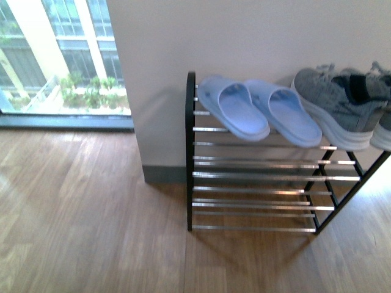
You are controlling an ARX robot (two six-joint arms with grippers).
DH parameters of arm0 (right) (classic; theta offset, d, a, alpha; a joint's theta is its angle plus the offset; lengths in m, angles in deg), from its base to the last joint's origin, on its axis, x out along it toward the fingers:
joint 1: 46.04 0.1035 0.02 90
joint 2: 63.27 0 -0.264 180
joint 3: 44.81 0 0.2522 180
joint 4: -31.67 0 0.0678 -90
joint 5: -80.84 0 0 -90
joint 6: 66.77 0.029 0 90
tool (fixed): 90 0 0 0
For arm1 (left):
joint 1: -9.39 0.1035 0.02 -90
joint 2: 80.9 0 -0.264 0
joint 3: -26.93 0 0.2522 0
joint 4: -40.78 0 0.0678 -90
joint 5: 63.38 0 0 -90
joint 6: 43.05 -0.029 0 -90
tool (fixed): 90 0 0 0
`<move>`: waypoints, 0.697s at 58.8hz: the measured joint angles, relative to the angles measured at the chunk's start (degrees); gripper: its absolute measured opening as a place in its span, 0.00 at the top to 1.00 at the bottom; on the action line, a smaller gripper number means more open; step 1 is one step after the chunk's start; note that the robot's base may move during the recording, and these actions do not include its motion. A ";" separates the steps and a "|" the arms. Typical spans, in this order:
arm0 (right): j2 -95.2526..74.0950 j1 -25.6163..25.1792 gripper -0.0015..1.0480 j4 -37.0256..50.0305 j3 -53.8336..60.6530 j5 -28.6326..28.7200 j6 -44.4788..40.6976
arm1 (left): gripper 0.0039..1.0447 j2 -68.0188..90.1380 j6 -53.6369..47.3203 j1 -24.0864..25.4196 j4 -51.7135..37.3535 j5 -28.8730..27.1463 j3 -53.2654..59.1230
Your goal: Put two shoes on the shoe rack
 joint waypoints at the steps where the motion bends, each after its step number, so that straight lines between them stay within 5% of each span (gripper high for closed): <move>1: 0.00 0.00 0.09 0.00 0.00 0.00 0.00 | 0.89 -0.17 -0.02 0.09 -0.07 0.13 0.35; 5: 0.00 0.00 0.09 0.00 0.00 0.00 0.00 | 0.99 -2.32 -0.20 0.90 -0.70 1.44 3.96; 41: 0.00 0.00 0.09 0.00 0.00 0.00 0.00 | 0.99 -27.04 -0.66 10.95 0.59 12.13 27.87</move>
